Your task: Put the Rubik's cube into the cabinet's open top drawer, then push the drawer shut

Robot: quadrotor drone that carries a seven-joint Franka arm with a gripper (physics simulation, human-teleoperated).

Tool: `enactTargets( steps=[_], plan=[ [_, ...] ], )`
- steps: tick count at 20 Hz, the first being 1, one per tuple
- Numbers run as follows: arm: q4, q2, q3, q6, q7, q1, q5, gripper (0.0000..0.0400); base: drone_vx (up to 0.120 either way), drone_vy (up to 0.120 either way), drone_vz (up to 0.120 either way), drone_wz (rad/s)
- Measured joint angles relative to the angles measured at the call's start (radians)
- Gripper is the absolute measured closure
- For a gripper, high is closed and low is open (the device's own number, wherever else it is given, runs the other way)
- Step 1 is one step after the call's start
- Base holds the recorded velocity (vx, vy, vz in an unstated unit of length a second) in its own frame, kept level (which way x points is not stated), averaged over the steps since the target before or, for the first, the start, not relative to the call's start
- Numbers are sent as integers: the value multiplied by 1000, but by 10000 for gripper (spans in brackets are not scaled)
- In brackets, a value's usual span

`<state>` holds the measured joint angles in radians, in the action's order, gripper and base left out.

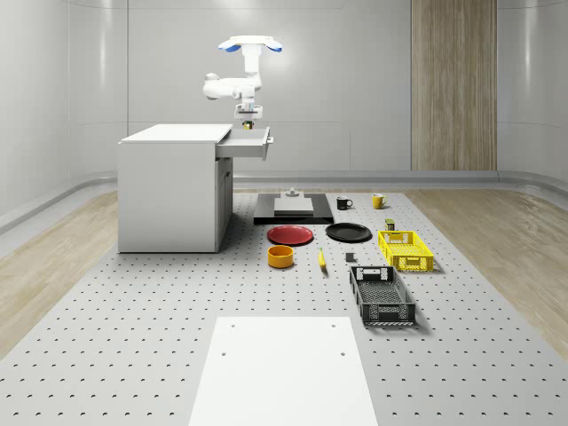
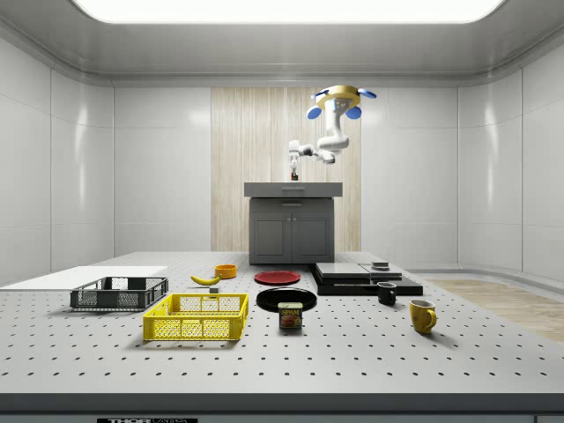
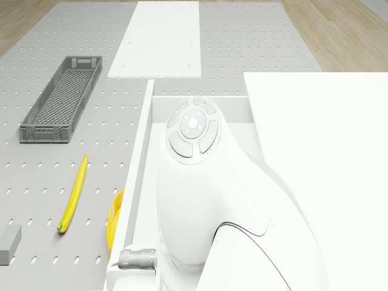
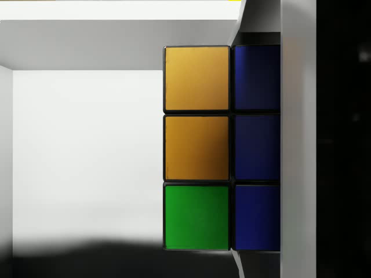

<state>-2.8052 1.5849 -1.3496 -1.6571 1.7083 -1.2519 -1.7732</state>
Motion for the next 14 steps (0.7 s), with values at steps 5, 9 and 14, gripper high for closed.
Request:
enactTargets(
  steps=[5, 9, 14],
  plan=[
    [18, -2, 73, -26, 2, -13, -68, 75, 0, 0, 0, 0],
    [36, -7, 130, -46, 3, -26, -121, 75, 0, 0, 0, 0],
    [61, -18, 195, -68, 4, -41, -184, 75, 0, 0, 0, 0]
  ],
)
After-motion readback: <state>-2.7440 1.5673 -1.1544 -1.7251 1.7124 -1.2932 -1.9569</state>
